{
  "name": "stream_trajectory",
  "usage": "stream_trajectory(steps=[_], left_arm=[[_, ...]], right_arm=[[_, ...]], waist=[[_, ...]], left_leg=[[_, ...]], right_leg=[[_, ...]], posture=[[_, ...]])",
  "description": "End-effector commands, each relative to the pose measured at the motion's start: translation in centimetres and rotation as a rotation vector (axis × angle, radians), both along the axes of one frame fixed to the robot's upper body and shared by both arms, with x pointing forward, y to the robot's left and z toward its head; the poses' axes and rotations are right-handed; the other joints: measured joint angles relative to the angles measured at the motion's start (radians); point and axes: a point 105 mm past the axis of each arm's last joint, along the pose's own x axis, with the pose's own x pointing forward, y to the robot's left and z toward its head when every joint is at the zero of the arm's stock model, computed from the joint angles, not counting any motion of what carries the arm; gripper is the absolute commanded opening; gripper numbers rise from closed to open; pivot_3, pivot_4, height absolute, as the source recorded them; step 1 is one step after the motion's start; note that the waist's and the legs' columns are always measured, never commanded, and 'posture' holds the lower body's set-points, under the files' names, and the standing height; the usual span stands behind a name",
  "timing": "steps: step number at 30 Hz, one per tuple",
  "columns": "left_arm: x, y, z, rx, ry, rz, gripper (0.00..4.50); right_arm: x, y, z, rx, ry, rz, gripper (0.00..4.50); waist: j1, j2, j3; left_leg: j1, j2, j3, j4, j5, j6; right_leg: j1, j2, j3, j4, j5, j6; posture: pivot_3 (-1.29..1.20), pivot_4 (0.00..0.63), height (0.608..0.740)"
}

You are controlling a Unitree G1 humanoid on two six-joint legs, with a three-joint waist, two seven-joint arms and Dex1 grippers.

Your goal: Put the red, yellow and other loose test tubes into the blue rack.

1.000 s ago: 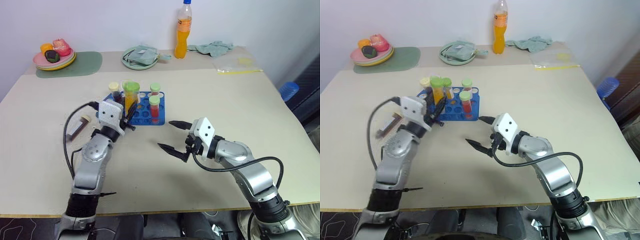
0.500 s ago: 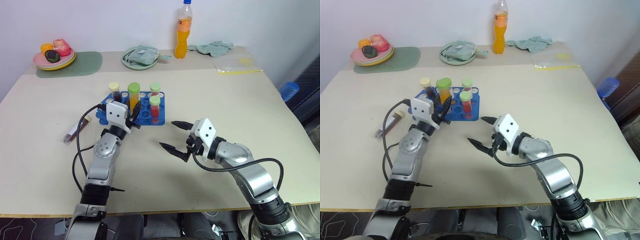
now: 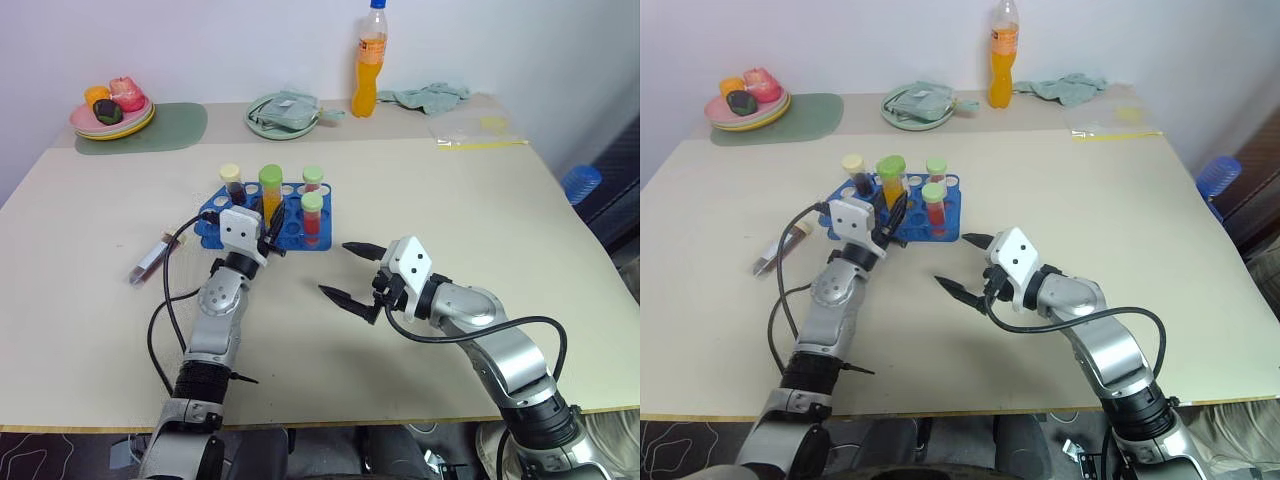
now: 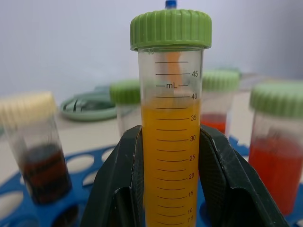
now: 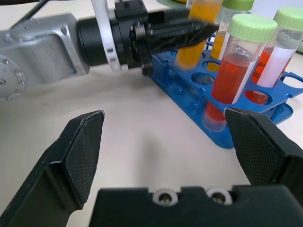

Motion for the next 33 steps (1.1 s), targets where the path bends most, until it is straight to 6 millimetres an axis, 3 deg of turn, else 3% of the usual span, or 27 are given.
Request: stream_trajectory(steps=[1,3,6,10,15,19,21,25,29,31,33], left_arm=[[0.0,-0.5,1.4,-0.012,-0.056,-0.015,1.44],[-0.2,-0.7,1.1,-0.027,-0.038,-0.036,1.44],[-0.4,-0.3,1.0,-0.072,-0.020,-0.039,2.36],[-0.9,1.6,2.7,-0.156,-0.056,0.008,4.33],[-3.0,6.1,6.3,-0.300,-0.104,0.065,4.33],[-4.6,8.2,9.9,-0.250,-0.143,0.044,4.33],[-4.7,9.4,10.6,-0.221,-0.103,0.052,4.33],[-3.6,13.1,8.9,-0.089,0.099,0.187,4.33],[-2.1,18.2,5.5,0.151,0.511,0.395,4.42],[-1.4,19.1,4.9,0.274,0.654,0.451,4.42],[-1.3,18.6,4.0,0.314,0.813,0.369,4.42]], right_arm=[[-0.4,0.2,1.4,0.031,-0.047,0.012,4.50],[-0.4,0.3,1.4,0.033,-0.047,0.011,4.50],[-0.4,0.3,1.4,0.035,-0.045,0.010,4.50],[-0.5,0.3,1.4,0.036,-0.048,0.009,4.50],[-0.7,0.2,1.4,0.035,-0.045,0.009,4.50],[-0.9,0.3,1.1,0.040,-0.027,0.023,4.50],[-0.8,0.5,1.1,0.038,-0.027,0.032,4.50],[-0.6,0.6,1.2,0.031,-0.037,0.041,4.50],[-0.5,0.8,1.2,0.029,-0.032,0.059,4.50],[-0.4,1.0,1.2,0.031,-0.032,0.068,4.50],[-0.3,1.2,1.2,0.031,-0.038,0.073,4.50]], waist=[[0.001,0.000,0.000],[0.001,0.000,0.000],[0.000,0.000,0.000],[-0.004,0.000,0.000],[-0.007,0.000,0.000],[-0.003,0.000,0.000],[-0.001,0.000,0.000],[-0.005,0.000,0.000],[-0.010,0.000,0.000],[-0.005,-0.002,0.001],[-0.002,-0.002,0.001]], left_leg=[[0.000,0.000,0.000,0.000,0.000,0.000],[0.000,0.000,0.000,0.000,0.000,0.000],[0.000,0.000,0.000,0.000,0.000,0.000],[0.000,0.000,0.000,0.000,0.000,0.000],[0.000,0.001,0.000,0.000,0.000,0.000],[0.000,0.001,0.000,0.000,0.000,0.000],[0.000,0.001,0.000,0.000,0.000,0.000],[0.001,0.001,-0.001,0.000,0.000,0.000],[0.001,0.002,-0.001,-0.001,0.000,0.000],[0.001,0.002,-0.002,-0.001,0.000,0.000],[0.001,0.002,-0.002,-0.001,0.000,0.000]], right_leg=[[0.000,0.000,0.000,0.000,0.000,0.000],[0.000,0.000,0.000,0.000,0.000,0.000],[0.000,0.000,0.000,0.000,0.000,0.000],[0.000,0.000,0.000,0.000,0.000,0.000],[-0.001,0.001,0.000,0.000,0.000,0.000],[0.000,0.001,0.000,0.000,0.000,0.000],[0.000,0.001,0.000,0.000,0.000,0.000],[0.000,0.001,0.000,0.001,0.000,0.000],[-0.001,0.003,0.001,0.001,0.000,0.000],[-0.001,0.004,0.000,0.002,0.000,0.000],[0.000,0.004,0.000,0.002,0.000,0.000]], posture=[[0.00,0.150,0.740],[0.00,0.150,0.740],[0.00,0.150,0.740],[0.00,0.150,0.740],[0.00,0.150,0.740],[0.00,0.150,0.740],[0.00,0.150,0.740],[0.00,0.150,0.740],[0.00,0.150,0.740],[0.00,0.150,0.740],[0.00,0.150,0.740]])
